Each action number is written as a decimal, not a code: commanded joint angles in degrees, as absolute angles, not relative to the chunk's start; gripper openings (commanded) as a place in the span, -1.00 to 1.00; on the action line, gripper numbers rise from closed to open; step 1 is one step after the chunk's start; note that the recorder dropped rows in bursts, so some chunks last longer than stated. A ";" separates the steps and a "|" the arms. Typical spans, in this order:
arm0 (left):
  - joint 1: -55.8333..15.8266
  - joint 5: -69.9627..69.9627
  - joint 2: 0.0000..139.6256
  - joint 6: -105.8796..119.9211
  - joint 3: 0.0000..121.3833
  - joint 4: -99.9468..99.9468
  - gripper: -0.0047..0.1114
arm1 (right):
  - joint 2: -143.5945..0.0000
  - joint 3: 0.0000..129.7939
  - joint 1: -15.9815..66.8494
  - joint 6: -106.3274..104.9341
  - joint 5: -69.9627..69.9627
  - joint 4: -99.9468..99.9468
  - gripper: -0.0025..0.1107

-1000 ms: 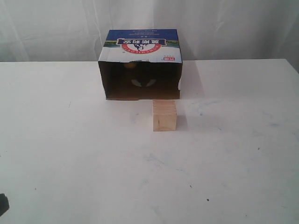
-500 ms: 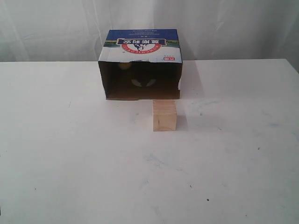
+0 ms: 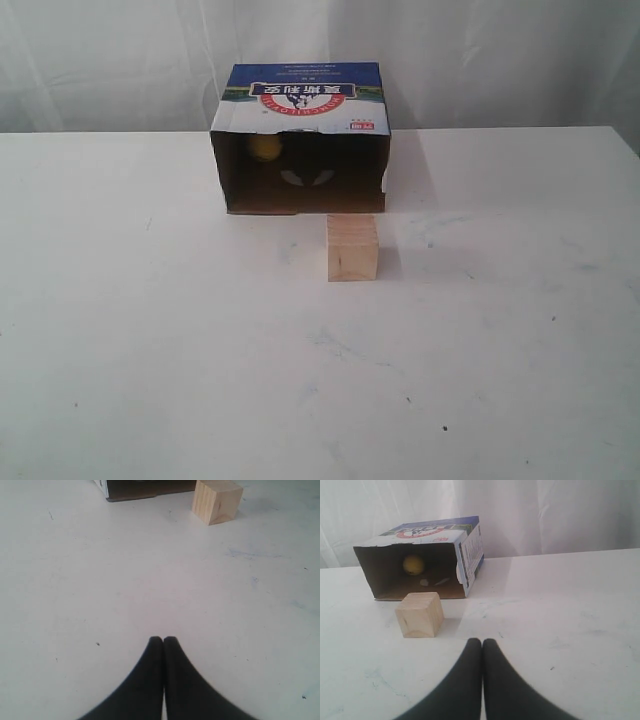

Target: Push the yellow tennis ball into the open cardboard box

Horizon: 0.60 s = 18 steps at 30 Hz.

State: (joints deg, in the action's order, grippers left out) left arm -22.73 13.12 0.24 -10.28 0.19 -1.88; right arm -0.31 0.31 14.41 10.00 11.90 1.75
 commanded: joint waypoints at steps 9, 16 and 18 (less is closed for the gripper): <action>-16.47 13.17 0.00 -10.24 0.00 -2.18 -0.92 | 0.00 0.00 14.24 10.32 11.54 1.94 -0.96; -9.23 13.17 0.00 -10.24 0.00 -2.18 -0.92 | 0.00 0.00 14.24 10.32 11.54 1.94 -0.96; -7.23 13.17 0.00 -10.24 0.00 -2.18 -0.92 | 0.00 0.00 14.24 10.32 11.54 1.94 -0.96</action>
